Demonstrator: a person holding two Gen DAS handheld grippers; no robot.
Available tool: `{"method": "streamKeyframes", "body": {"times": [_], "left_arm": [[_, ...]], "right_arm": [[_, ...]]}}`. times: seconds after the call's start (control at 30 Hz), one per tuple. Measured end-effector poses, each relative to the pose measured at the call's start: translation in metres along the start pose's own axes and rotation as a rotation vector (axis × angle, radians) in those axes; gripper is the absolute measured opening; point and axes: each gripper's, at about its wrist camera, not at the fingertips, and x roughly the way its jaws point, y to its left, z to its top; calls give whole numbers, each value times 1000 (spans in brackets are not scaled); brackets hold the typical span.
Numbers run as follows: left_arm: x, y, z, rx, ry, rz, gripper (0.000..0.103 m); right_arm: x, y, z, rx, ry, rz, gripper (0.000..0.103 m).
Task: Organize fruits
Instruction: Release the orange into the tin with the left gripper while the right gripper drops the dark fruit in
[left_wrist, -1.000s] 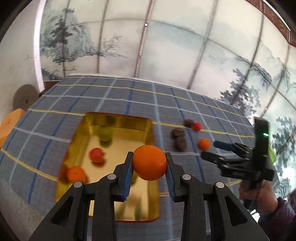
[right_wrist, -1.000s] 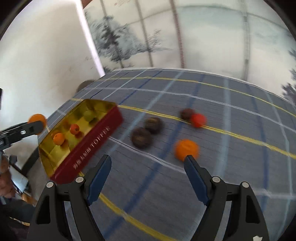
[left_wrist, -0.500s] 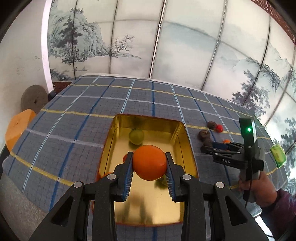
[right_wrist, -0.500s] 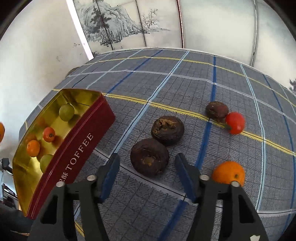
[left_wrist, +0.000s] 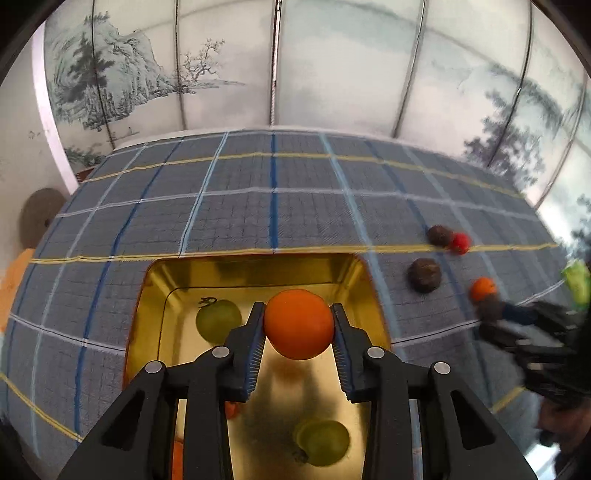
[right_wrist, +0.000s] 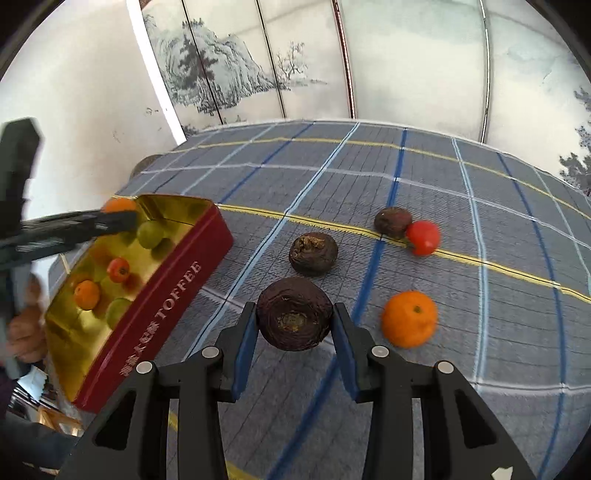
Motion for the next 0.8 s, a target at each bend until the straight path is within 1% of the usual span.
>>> {"method": "streamKeyframes", "body": {"times": [0.1,0.13,0.17,0.23,0.37,0.47,0.53,0.67,0.8], "left_arm": [[-1,2,-5,-11,-6,28,41],[-7,5,-7,-25,-21,29,48],[-13,9,-8,-39,-38,26,62],[-32,19,-13,-76,-100,18,76],[-70,43,-25,-148,-168,0,76],[-94,56,-43,-192,-202,32,76],[-108,65,-61,-210,-214,94,76],[-130,80,-95,-243,-219,193,76],[-142,86,-119,-248,-212,252,76]], "right_arm": [[-14,4,2,-6,-23,11,37],[-19,7,4,-12,-31,19,37],[-23,10,6,-21,-40,27,37],[-30,19,10,-42,-54,38,37],[-40,44,18,-93,-81,69,37],[-40,64,23,-131,-83,96,37],[-36,78,25,-157,-75,123,37],[-23,113,25,-203,-41,198,37],[-4,152,18,-276,6,249,37]]}}
